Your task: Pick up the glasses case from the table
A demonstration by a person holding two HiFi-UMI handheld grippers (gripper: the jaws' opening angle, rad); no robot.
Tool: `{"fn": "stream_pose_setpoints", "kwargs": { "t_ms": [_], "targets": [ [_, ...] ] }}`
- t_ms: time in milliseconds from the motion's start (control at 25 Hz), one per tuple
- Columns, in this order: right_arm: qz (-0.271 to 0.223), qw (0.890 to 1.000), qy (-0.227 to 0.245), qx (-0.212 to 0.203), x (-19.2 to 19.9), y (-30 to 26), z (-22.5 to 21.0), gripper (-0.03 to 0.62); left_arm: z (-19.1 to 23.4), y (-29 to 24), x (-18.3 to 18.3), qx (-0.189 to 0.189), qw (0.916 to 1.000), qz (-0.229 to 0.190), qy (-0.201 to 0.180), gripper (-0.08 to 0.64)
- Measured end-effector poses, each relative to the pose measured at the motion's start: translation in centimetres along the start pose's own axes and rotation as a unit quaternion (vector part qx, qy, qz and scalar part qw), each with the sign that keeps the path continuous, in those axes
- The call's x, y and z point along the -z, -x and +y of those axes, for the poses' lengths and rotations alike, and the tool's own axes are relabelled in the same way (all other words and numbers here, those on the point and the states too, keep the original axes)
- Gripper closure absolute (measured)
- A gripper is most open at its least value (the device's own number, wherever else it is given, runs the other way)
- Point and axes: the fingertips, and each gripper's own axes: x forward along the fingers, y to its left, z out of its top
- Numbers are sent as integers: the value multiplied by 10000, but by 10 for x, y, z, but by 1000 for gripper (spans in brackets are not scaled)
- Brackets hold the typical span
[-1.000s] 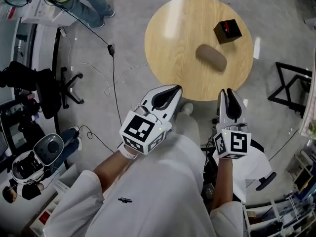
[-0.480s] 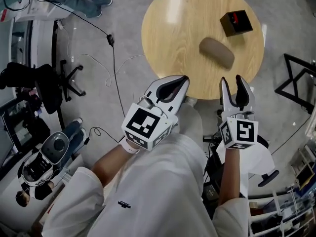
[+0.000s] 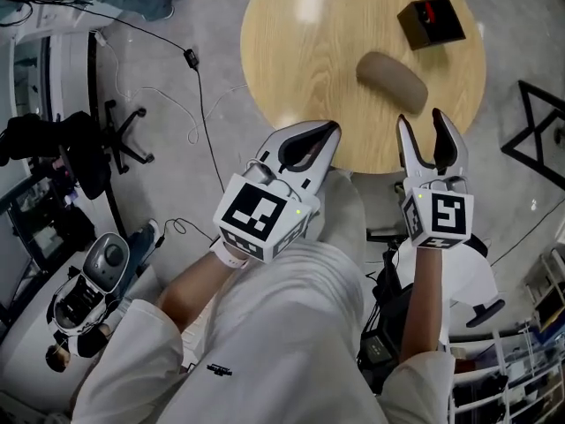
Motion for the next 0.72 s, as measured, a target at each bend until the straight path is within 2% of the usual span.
{"fn": "stream_pose_setpoints", "kwargs": {
  "t_ms": [720],
  "targets": [
    [473, 9960, 626, -420, 62, -56, -25, 274, 23, -60, 37, -130, 9998, 137, 105, 552]
  ]
}}
